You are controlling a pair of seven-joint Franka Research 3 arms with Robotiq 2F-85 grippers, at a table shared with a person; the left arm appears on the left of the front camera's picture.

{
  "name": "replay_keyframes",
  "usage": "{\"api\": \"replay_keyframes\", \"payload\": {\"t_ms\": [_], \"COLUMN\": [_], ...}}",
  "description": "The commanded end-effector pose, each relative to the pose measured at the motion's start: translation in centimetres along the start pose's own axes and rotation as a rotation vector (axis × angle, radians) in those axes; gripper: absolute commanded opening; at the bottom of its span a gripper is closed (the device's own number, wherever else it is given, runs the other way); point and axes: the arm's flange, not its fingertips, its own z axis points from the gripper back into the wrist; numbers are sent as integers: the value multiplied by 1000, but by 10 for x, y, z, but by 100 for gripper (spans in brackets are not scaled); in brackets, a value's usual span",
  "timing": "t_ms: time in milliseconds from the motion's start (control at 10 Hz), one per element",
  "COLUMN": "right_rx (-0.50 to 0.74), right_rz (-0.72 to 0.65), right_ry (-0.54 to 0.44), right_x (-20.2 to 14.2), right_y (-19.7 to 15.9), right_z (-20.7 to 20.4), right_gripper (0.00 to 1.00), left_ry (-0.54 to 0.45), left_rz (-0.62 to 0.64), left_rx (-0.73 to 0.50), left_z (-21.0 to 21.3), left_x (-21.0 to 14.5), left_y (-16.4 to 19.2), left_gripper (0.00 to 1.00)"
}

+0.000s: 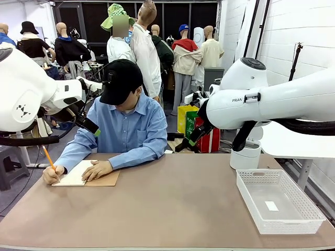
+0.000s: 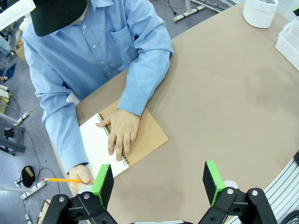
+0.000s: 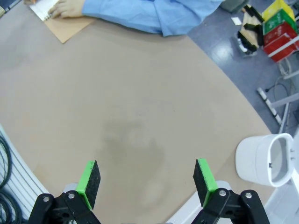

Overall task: Sort the paper based on its condition.
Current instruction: If a person hands you a paper, place it in the Organizing basket , and if it's crumpled, put it in the Trash can.

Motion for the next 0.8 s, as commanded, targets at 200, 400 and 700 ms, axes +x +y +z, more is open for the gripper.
{"api": "replay_keyframes", "payload": {"t_ms": [200, 400, 700], "right_rx": [-6, -6, -6], "right_rz": [-2, -2, -2], "right_ry": [3, 3, 3], "right_x": [0, 0, 0], "right_y": [-2, -2, -2], "right_z": [0, 0, 0], "right_gripper": [100, 100, 100], "left_ry": [-2, -2, -2], "left_rz": [1, 1, 1], "left_rx": [0, 0, 0], "left_z": [1, 1, 1], "left_x": [0, 0, 0], "left_y": [1, 1, 1], "left_gripper": [100, 100, 100]}}
